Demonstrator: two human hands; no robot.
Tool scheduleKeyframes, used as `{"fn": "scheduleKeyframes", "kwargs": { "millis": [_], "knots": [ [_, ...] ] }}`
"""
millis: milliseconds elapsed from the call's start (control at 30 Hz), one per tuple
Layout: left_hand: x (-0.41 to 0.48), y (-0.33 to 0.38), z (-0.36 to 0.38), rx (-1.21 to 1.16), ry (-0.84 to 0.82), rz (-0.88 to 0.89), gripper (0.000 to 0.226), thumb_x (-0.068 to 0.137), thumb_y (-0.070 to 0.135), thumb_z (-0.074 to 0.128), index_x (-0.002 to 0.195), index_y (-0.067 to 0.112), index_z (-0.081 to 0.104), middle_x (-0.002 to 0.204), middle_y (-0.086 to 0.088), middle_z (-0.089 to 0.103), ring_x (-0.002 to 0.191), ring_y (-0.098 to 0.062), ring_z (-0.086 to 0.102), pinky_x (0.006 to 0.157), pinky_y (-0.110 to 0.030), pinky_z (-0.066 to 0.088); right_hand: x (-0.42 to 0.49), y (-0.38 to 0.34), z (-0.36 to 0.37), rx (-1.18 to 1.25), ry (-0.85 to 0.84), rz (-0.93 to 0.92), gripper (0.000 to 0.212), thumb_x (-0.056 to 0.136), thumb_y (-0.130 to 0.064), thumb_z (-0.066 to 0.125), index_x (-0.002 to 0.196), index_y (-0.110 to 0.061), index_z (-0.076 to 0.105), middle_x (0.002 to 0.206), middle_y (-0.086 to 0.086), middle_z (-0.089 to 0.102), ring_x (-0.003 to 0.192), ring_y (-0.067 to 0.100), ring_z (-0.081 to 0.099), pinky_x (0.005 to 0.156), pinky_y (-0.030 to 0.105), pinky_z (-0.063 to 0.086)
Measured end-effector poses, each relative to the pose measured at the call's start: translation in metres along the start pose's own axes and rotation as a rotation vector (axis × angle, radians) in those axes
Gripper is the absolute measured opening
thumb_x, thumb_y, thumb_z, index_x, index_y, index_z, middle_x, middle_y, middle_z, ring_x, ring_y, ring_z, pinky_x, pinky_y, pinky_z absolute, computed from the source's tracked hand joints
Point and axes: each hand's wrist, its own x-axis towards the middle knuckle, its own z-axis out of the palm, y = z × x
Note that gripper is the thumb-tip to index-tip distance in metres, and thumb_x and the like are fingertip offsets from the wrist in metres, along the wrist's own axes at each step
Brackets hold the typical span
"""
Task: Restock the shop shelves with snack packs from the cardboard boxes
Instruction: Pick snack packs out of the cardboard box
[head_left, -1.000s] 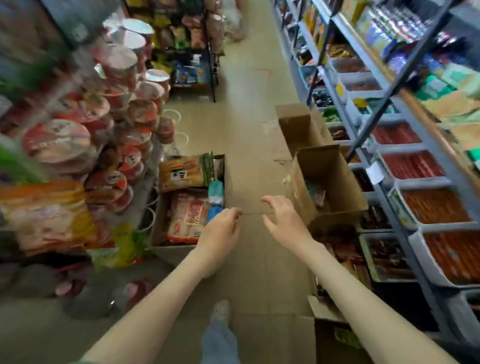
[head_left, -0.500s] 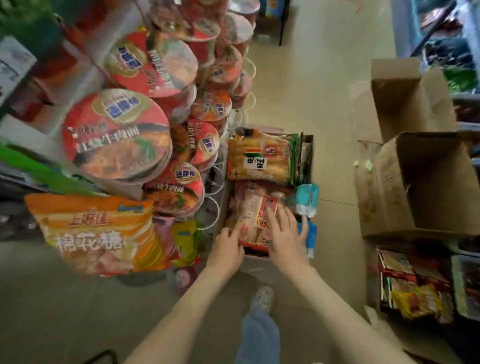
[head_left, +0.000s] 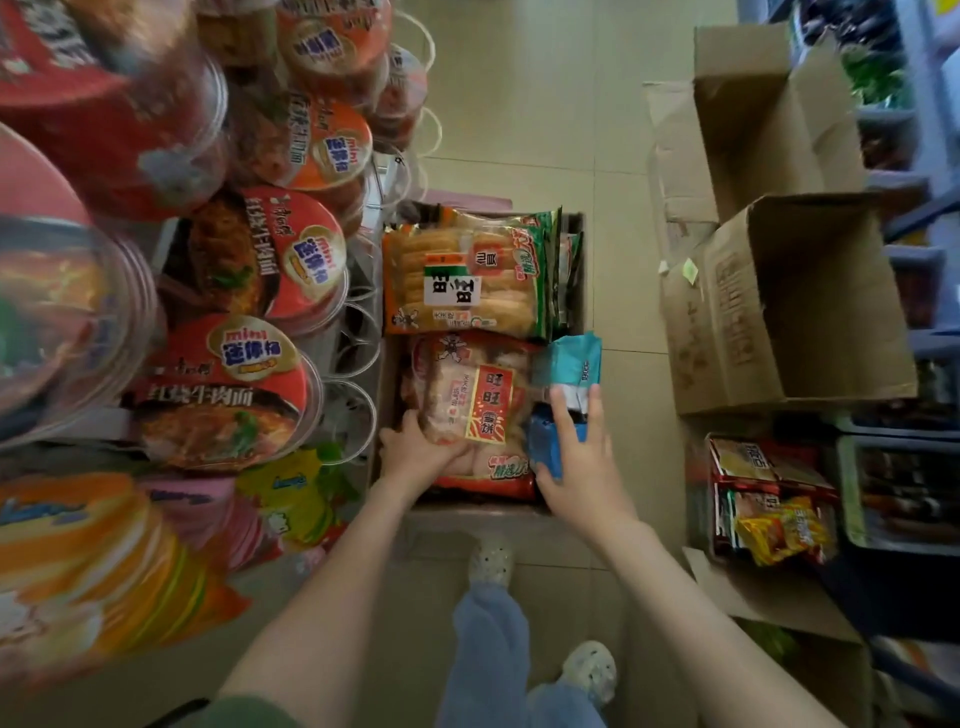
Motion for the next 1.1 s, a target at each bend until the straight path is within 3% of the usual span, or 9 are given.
{"fn": "scheduleKeyframes", "kwargs": {
  "millis": [100, 233, 333, 400, 567, 700, 900, 1033, 1100],
  "knots": [
    [-0.004, 0.009, 0.001, -0.012, -0.022, 0.013, 0.091, 0.073, 0.053, 0.076, 0.145, 0.019, 0.032, 0.144, -0.015, 0.030, 0.121, -0.033, 0.048, 0.102, -0.037, 0.039, 0.004, -0.005, 0.001, -0.021, -0.017, 0.007, 0.087, 0.094, -0.022, 0.057, 0.152, -0.036, -0.007, 0.155, 0.000, -0.030, 0.146, 0.030, 0.000, 0.107, 0.041, 0.036],
    [-0.020, 0.023, 0.002, -0.015, 0.028, 0.133, 0.065, 0.079, 0.048, 0.071, 0.132, 0.021, 0.044, 0.121, -0.003, 0.061, 0.104, -0.023, 0.060, 0.084, -0.031, 0.049, 0.006, -0.009, -0.002, -0.038, -0.050, 0.011, 0.087, 0.095, -0.022, 0.057, 0.152, -0.036, -0.007, 0.155, -0.001, -0.030, 0.146, 0.029, 0.000, 0.106, 0.041, 0.039],
    [-0.042, 0.034, 0.000, -0.059, 0.064, 0.166, 0.058, 0.085, 0.039, 0.070, 0.131, 0.017, 0.041, 0.114, -0.001, 0.060, 0.095, -0.020, 0.059, 0.074, -0.028, 0.045, 0.007, -0.009, -0.003, -0.032, -0.069, 0.031, 0.086, 0.094, -0.022, 0.057, 0.152, -0.036, -0.006, 0.156, 0.000, -0.028, 0.146, 0.029, 0.000, 0.111, 0.042, 0.030],
    [-0.060, 0.038, -0.002, -0.058, 0.084, 0.198, 0.056, 0.087, 0.035, 0.068, 0.129, 0.015, 0.038, 0.114, -0.002, 0.058, 0.090, -0.018, 0.055, 0.073, -0.028, 0.044, 0.005, -0.004, -0.004, -0.010, -0.106, 0.083, 0.085, 0.094, -0.021, 0.057, 0.152, -0.035, -0.004, 0.157, 0.004, -0.025, 0.146, 0.029, -0.001, 0.113, 0.040, 0.025],
    [-0.095, 0.040, -0.032, -0.029, 0.163, 0.261, 0.056, 0.085, 0.039, 0.069, 0.123, 0.013, 0.038, 0.121, -0.008, 0.057, 0.107, -0.029, 0.058, 0.083, -0.035, 0.050, -0.004, 0.008, -0.014, 0.043, -0.228, 0.114, 0.087, 0.093, -0.018, 0.058, 0.152, -0.037, -0.003, 0.161, 0.001, -0.013, 0.147, 0.022, -0.001, 0.116, 0.037, 0.015],
    [-0.122, 0.038, -0.057, -0.087, 0.098, 0.294, 0.066, 0.080, 0.046, 0.072, 0.130, 0.017, 0.040, 0.124, 0.001, 0.058, 0.108, -0.022, 0.059, 0.086, -0.035, 0.049, -0.014, 0.004, -0.023, 0.120, -0.186, 0.114, 0.078, 0.095, -0.025, 0.057, 0.154, -0.024, 0.006, 0.161, 0.002, 0.002, 0.147, 0.022, 0.007, 0.116, 0.036, 0.015],
    [-0.183, 0.049, -0.058, -0.242, -0.002, 0.390, 0.057, 0.078, 0.040, 0.077, 0.121, 0.022, 0.045, 0.116, 0.004, 0.063, 0.099, -0.014, 0.064, 0.088, -0.040, 0.055, -0.054, -0.010, -0.074, 0.993, -0.025, 0.139, 0.068, 0.095, -0.036, 0.055, 0.151, -0.021, 0.021, 0.148, 0.003, 0.037, 0.129, 0.016, 0.044, 0.106, 0.037, 0.039],
    [-0.245, 0.084, -0.035, -0.276, -0.108, 0.548, 0.042, 0.081, 0.032, 0.076, 0.111, 0.027, 0.047, 0.111, 0.006, 0.064, 0.096, -0.010, 0.066, 0.084, -0.033, 0.057, -0.105, 0.016, -0.129, 1.067, 0.029, 0.041, 0.098, 0.084, -0.033, 0.070, 0.151, -0.038, -0.001, 0.147, -0.005, 0.031, 0.131, 0.021, 0.043, 0.089, 0.034, 0.050],
    [-0.277, 0.105, -0.014, -0.275, -0.189, 0.628, 0.042, 0.081, 0.029, 0.076, 0.112, 0.026, 0.048, 0.112, 0.004, 0.066, 0.096, -0.012, 0.068, 0.085, -0.034, 0.057, -0.142, 0.043, -0.160, 1.128, 0.095, 0.009, 0.106, 0.078, -0.034, 0.078, 0.146, -0.050, -0.002, 0.146, -0.007, 0.034, 0.130, 0.022, 0.045, 0.090, 0.041, 0.053]
  ]
}}
